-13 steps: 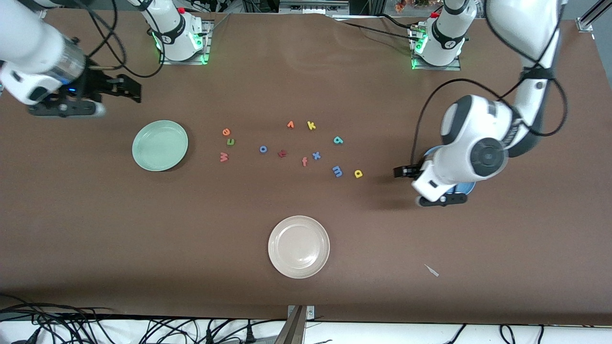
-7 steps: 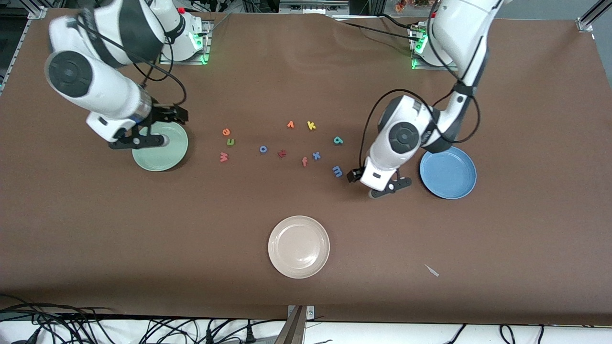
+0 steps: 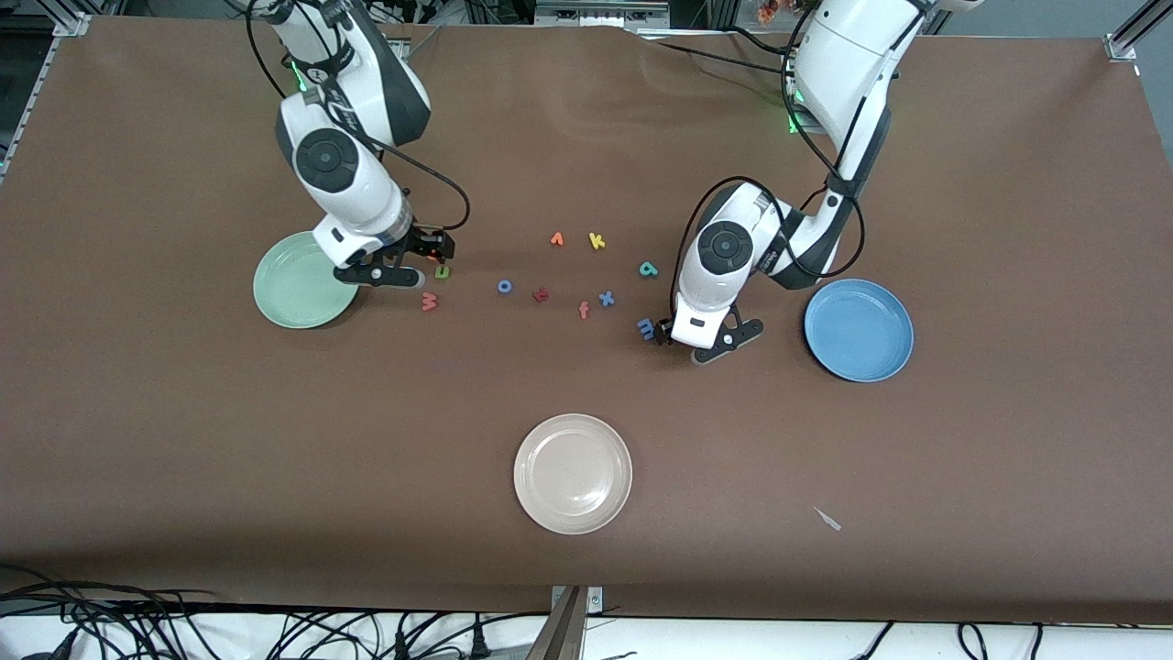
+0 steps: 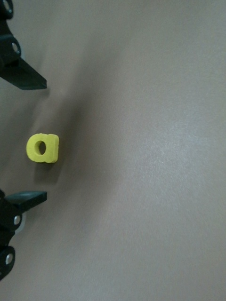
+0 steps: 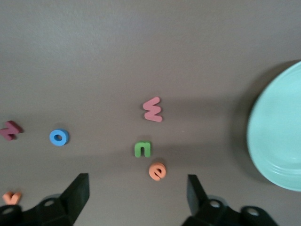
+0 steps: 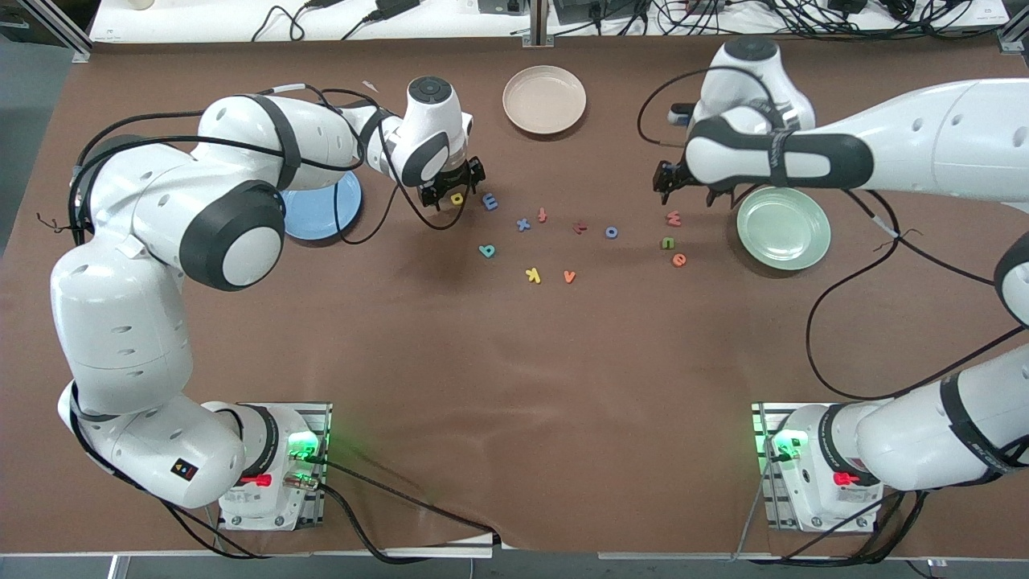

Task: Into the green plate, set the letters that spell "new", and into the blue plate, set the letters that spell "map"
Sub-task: 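Grasp the yellow a and green n with the left and right grippers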

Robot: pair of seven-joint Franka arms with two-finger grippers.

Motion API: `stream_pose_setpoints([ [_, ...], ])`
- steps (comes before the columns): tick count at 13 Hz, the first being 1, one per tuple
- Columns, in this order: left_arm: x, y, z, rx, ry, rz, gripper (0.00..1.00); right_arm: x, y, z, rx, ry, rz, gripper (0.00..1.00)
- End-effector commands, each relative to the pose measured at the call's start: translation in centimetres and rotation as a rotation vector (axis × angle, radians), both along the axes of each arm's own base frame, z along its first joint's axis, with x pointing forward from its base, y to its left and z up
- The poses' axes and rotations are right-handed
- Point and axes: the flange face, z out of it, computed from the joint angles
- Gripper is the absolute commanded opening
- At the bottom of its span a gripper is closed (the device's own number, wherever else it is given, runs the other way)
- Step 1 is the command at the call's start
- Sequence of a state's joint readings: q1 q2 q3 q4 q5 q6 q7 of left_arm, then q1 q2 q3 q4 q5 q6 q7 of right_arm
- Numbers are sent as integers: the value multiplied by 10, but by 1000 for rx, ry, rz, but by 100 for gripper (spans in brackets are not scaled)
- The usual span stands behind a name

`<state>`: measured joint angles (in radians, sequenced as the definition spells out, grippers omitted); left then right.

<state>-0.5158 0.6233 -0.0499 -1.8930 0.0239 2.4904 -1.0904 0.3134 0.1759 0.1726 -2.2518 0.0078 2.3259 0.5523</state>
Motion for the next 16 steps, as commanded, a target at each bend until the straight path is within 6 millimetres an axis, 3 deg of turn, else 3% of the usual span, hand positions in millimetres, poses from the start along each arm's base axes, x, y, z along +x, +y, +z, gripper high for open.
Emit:
stream_pose_setpoints([
  [1, 3, -2, -2, 18, -22, 4, 77, -6, 8, -21, -11, -29, -2, 66],
  [5, 4, 0, -3, 18, -24, -3, 40, -17, 18, -60, -73, -73, 1, 66],
  [9, 5, 1, -3, 18, -22, -5, 18, -18, 21, -87, -64, -95, -70, 66],
  [11, 15, 9, 8, 36, -4, -61, 12, -30, 16, -92, -73, -82, -68, 66],
  [13, 31, 32, 24, 85, 106, -163, 12, -36, 15, -100, -57, -89, -66, 66],
  [16, 46, 87, 50, 73, 231, -400, 10, -42, 13, -105, -44, -95, -66, 66],
])
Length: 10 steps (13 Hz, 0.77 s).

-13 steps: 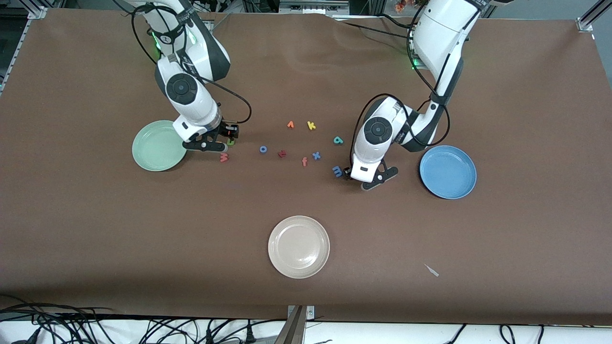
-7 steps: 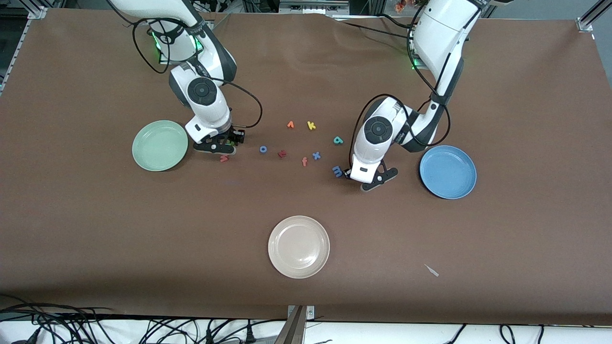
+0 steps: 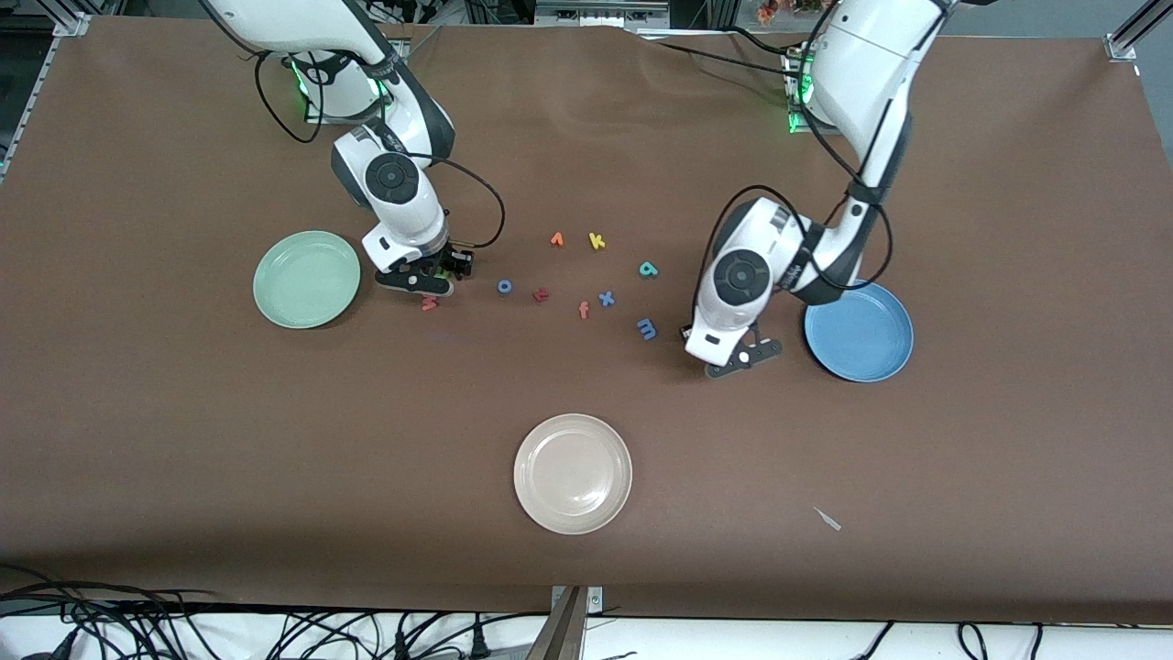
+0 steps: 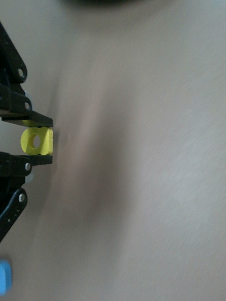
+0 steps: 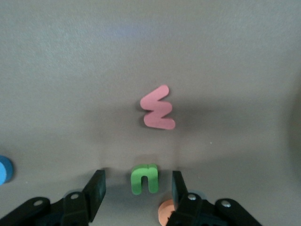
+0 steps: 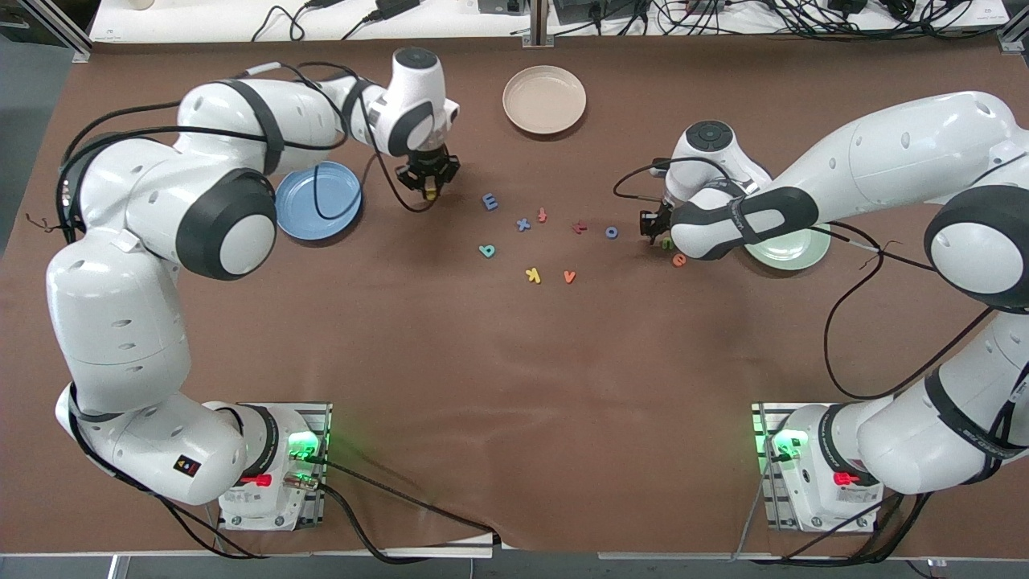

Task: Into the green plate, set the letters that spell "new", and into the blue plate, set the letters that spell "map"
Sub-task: 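Place the yellow a and green n on the blue and green plates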

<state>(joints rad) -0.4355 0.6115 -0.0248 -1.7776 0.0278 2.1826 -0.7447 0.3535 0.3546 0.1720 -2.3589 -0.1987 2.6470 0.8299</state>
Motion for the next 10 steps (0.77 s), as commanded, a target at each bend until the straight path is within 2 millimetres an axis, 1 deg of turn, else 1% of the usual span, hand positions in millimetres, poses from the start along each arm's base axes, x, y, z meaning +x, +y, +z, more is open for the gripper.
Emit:
stream_pose_setpoints([
  [1, 9, 53, 28, -22, 130, -261, 10, -8, -1, -2, 0, -16, -4, 65],
  [2, 12, 78, 31, -51, 185, -361, 10, -8, -1, -2, 0, -16, -4, 60],
  [3, 17, 106, 37, -86, 225, -453, 10, -8, -2, -1, 0, -16, -4, 48],
  [4, 20, 129, 39, -119, 261, -546, 10, -7, -1, 0, 1, -19, -4, 32],
  [5, 24, 156, 38, -162, 284, -637, 10, -7, -1, 0, 1, -19, 1, 19],
  [6, 28, 182, 37, -205, 293, -717, 10, -6, -1, 3, 0, -21, 3, 11],
  [7, 30, 203, 34, -236, 297, -776, 11, -2, 0, 12, 6, -37, 15, 9],
  [8, 31, 215, 30, -257, 298, -811, 15, 2, 1, 24, 3, -48, 29, 9],
  [9, 31, 218, 28, -264, 299, -822, 32, 8, -2, 39, -12, -50, 45, 9],
  [10, 31, 217, 27, -263, 302, -815, 79, 13, -6, 54, -32, -43, 88, 9],
])
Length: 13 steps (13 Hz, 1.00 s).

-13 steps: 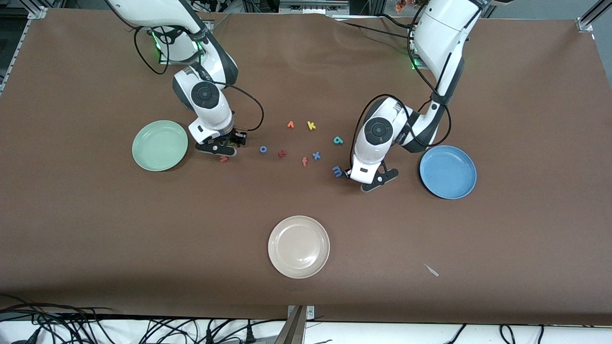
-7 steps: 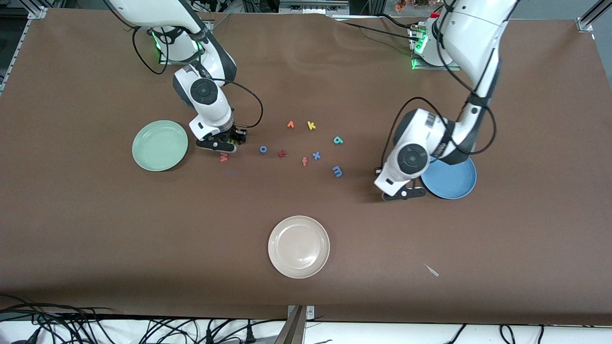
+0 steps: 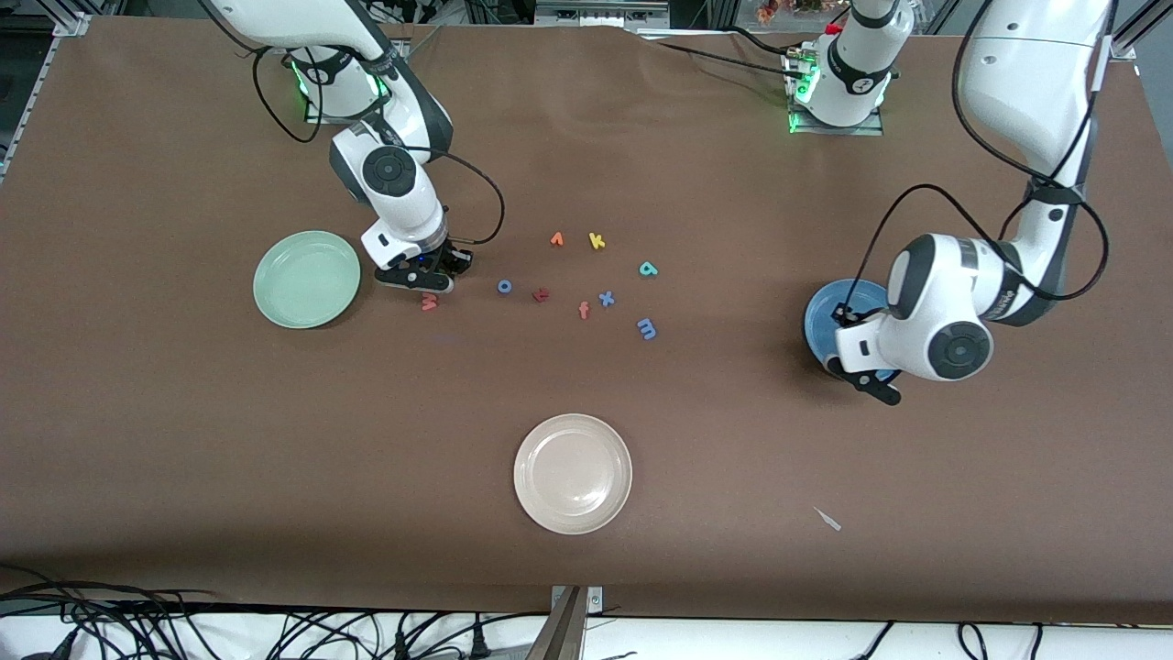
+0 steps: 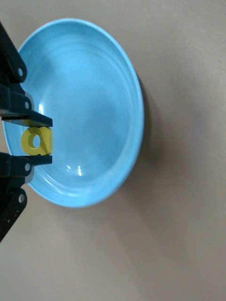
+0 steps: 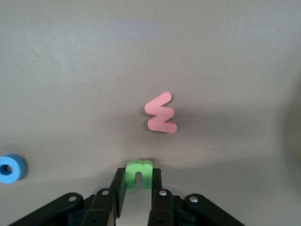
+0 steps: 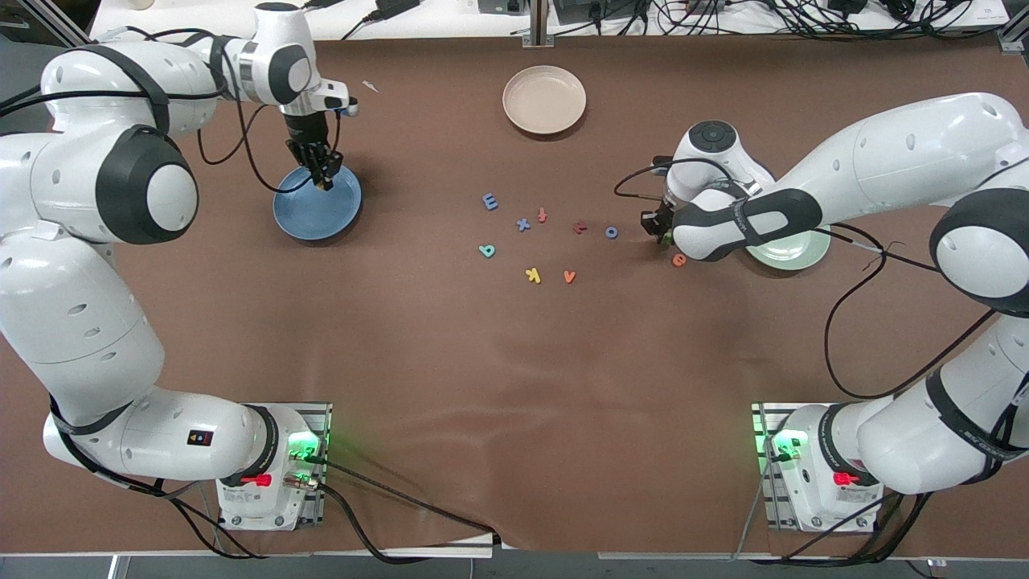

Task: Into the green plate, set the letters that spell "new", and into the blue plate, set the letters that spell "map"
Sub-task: 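Place the yellow a and green n on the blue and green plates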

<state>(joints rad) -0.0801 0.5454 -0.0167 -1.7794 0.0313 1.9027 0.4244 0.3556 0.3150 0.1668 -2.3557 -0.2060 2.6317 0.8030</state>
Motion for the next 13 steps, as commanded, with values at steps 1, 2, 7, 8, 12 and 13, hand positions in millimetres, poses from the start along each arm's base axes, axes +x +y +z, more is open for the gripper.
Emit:
stream_pose_setpoints([
  [1, -3, -8, 3, -1, 6, -56, 100, 17, -25, 49, -59, -8, 79, 9],
  [2, -2, -8, 7, -5, 2, -45, 100, 26, -53, 58, -85, 18, 109, 10],
  [7, -6, -91, 15, 64, -63, 411, 100, 41, -200, 55, -110, 127, 308, 15],
  [8, -8, -110, 16, 76, -73, 489, 100, 35, -212, 47, -102, 126, 324, 14],
  [12, -33, -215, 17, 107, -175, 855, 100, 7, -241, 5, -81, 44, 341, 24],
  [13, -39, -238, 17, 110, -197, 936, 100, 8, -239, 10, -79, 34, 342, 46],
])
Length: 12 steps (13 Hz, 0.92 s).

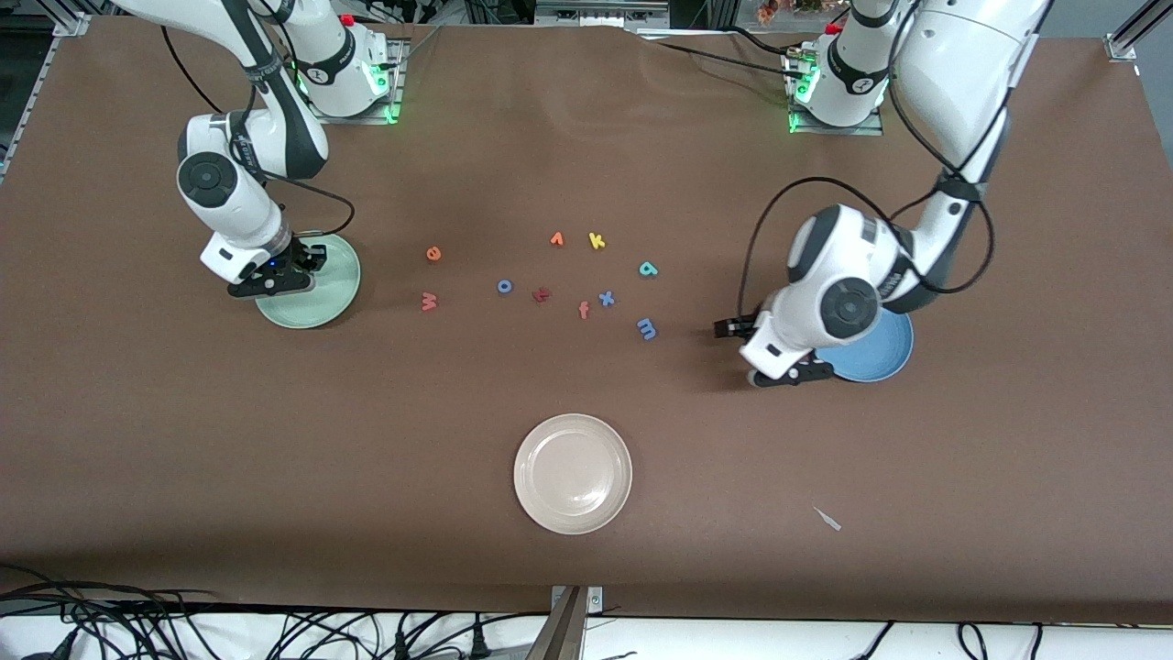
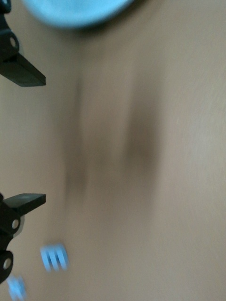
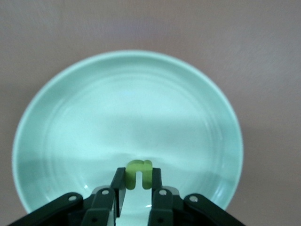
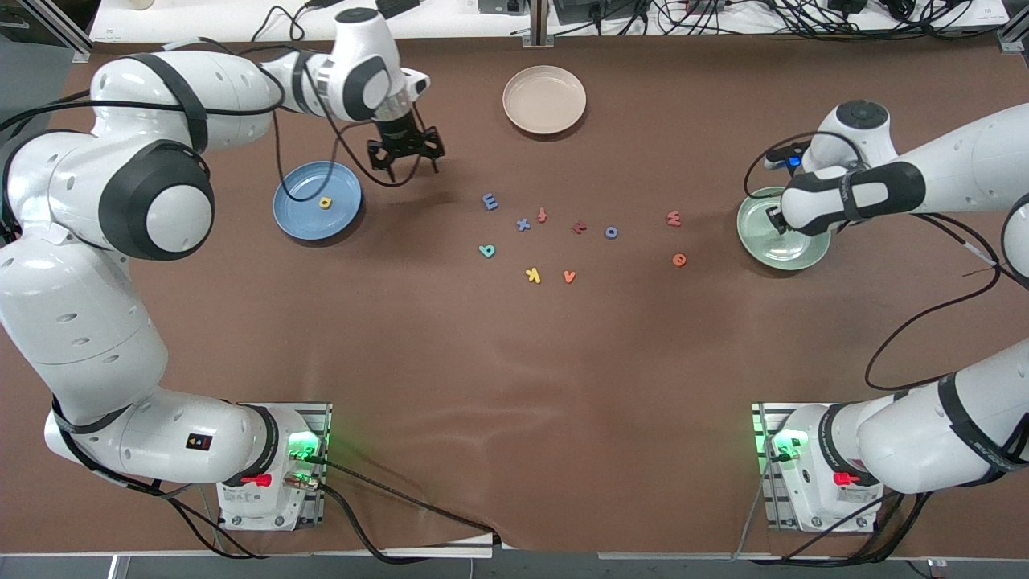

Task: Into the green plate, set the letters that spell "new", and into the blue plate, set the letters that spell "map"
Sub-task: 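Grasp the blue m with the left gripper while the right gripper withdraws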

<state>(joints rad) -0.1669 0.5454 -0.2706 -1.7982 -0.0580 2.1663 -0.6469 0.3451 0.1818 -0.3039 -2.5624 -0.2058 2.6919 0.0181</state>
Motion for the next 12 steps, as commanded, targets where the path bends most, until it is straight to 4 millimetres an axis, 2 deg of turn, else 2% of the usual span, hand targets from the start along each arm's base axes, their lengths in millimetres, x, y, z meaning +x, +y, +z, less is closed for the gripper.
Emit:
stream_pose_setpoints([
  [1, -20, -50, -7, 16, -54, 208, 100, 0, 1, 7, 10, -25, 23, 81],
  [2, -28, -73, -12, 24, -85, 247, 100, 0, 1, 8, 10, -26, 17, 100],
  [4, -44, -105, -26, 63, -141, 335, 100, 2, 6, 23, 9, -8, -1, 100],
  [5, -51, -118, -32, 87, -160, 364, 100, 3, 18, 29, 7, 1, -14, 100],
  [6, -59, -129, -47, 119, -164, 394, 100, 4, 37, 35, 3, 4, -43, 100],
  [9, -54, -146, -64, 148, -208, 428, 100, -3, 107, 47, -5, -16, -212, 100],
  [12, -54, -149, -74, 151, -202, 414, 87, -15, 164, 44, 62, -22, -497, 99],
])
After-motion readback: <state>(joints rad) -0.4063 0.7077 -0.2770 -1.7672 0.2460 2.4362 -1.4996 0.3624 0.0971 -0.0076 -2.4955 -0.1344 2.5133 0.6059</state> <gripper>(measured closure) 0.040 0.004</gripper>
